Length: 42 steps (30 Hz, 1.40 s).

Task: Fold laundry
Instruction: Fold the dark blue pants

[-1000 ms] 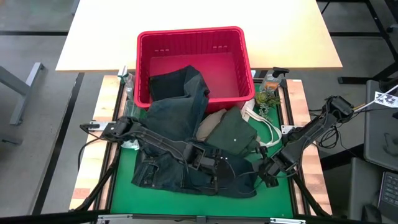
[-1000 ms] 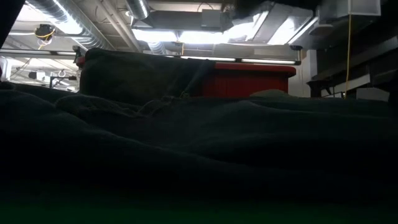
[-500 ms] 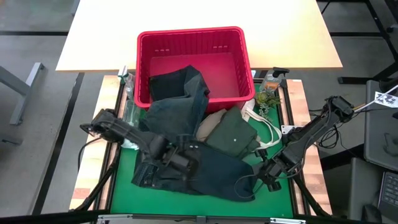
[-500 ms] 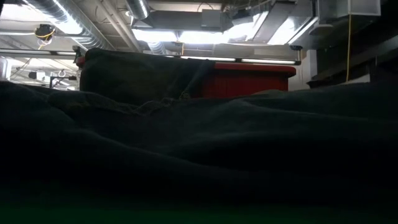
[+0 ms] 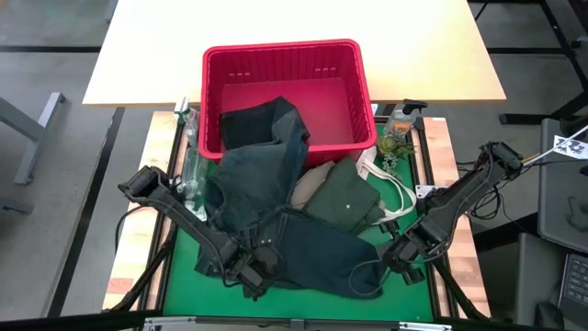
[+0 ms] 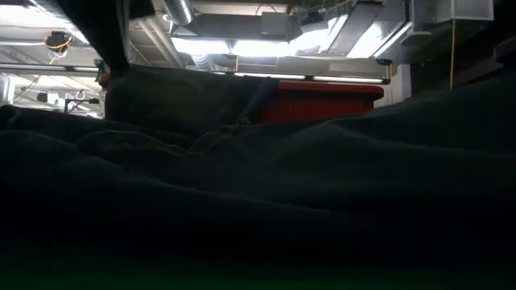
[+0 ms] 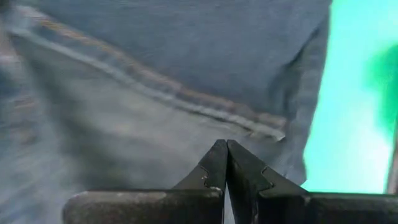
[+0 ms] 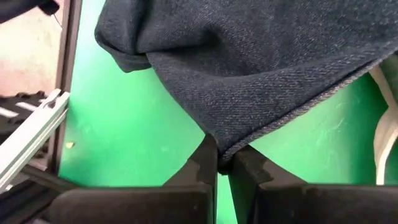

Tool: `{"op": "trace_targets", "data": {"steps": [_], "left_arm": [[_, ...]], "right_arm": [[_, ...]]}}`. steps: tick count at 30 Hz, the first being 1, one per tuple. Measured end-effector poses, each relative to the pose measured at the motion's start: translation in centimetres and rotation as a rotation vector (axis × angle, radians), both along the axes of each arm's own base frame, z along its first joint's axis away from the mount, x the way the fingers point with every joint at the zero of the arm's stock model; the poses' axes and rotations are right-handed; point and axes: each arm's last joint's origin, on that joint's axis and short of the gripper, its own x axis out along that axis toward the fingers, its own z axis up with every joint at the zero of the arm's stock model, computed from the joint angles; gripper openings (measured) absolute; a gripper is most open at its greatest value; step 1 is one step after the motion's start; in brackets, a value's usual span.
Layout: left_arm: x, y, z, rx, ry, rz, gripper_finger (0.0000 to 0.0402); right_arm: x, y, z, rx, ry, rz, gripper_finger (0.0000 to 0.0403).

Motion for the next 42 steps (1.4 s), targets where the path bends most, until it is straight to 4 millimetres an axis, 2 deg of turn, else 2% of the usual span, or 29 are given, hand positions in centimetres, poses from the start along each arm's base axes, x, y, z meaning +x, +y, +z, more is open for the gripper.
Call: {"op": "trace_targets", "data": {"steps": [7, 15, 26, 34, 36, 38, 42], "left_arm": [[1.1, 0.1, -3.8, -0.176, -0.111, -0.015, 0.0003], [1.1, -0.1, -3.7, -0.205, -0.139, -0.012, 0.0003], [2.2, 0.7, -4.5, -0.155, -0.173, 0.034, 0.0003], [4.7, 0.8, -7.6, -0.178, -0.228, 0.005, 0.0003], [4.9, 0.9, -7.3, -0.198, -0.243, -0.002, 0.0003], [4.5, 0.9, -6.1, -0.204, -0.253, -0.017, 0.0003], [2.6, 0.2, -2.3, -0.231, -0.293, -0.062, 0.0003]], "right_arm": [[-0.2, -0.1, 2.2, -0.014, 0.048, 0.005, 0.0015], [0.2, 0.2, 4.3, 0.016, -0.003, 0.043, 0.0022], [2.2, 1.1, 9.3, 0.010, -0.395, 0.093, 0.0023], [4.4, 1.7, 11.2, 0.071, -0.674, 0.085, 0.0023], [5.3, 1.3, 11.5, 0.069, -0.734, 0.044, 0.0023], [6.2, 0.9, 11.8, 0.062, -0.792, 0.010, 0.0023], [8.4, 0.0, 11.9, 0.077, -0.870, -0.043, 0.0024]]}}
